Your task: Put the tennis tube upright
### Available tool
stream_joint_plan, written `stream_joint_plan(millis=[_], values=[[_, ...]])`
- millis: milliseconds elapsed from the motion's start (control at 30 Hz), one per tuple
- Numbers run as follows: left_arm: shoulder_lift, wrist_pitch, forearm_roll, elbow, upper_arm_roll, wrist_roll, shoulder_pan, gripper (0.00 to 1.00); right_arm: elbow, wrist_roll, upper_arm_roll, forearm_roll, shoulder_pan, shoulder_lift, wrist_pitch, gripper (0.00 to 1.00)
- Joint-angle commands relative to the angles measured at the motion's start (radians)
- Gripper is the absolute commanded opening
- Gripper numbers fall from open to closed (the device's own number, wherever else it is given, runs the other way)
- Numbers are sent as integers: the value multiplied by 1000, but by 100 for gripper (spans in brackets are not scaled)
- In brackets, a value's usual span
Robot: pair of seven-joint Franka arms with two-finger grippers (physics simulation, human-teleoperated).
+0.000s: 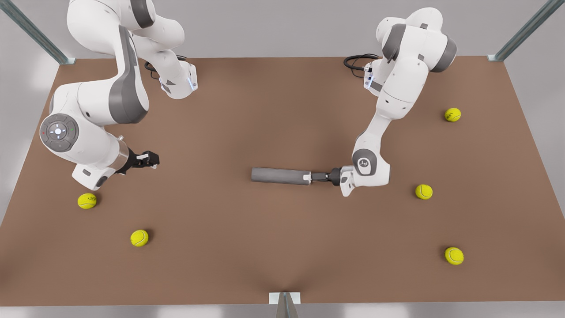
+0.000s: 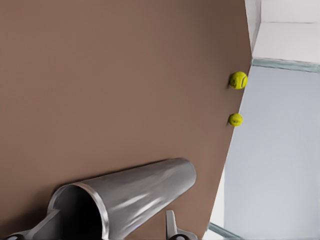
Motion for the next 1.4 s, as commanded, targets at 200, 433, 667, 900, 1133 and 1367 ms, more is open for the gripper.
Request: stream_joint_plan(millis=[200,433,667,900,1133,1367], values=[[16,3,-11,5,-51,113,0,100,0,47,0,1,0,0,-1,100],[19,0,-14,2,-60,112,0,98,-3,44,0,-1,-5,2,-1,100],[25,-1,-15,2,-60,110,0,68,0,55,0,8,5,2,-1,100],[19,-7,-11,-3,-58,112,3,47,-3,49,0,7,9,2,-1,100],[-27,-7,-4,-7,-52,95,4,44,-1,52,1,8,11,2,-1,100],[-67,-9,28,-9,-52,27,4,24,-1,57,29,7,11,2,-1,100]])
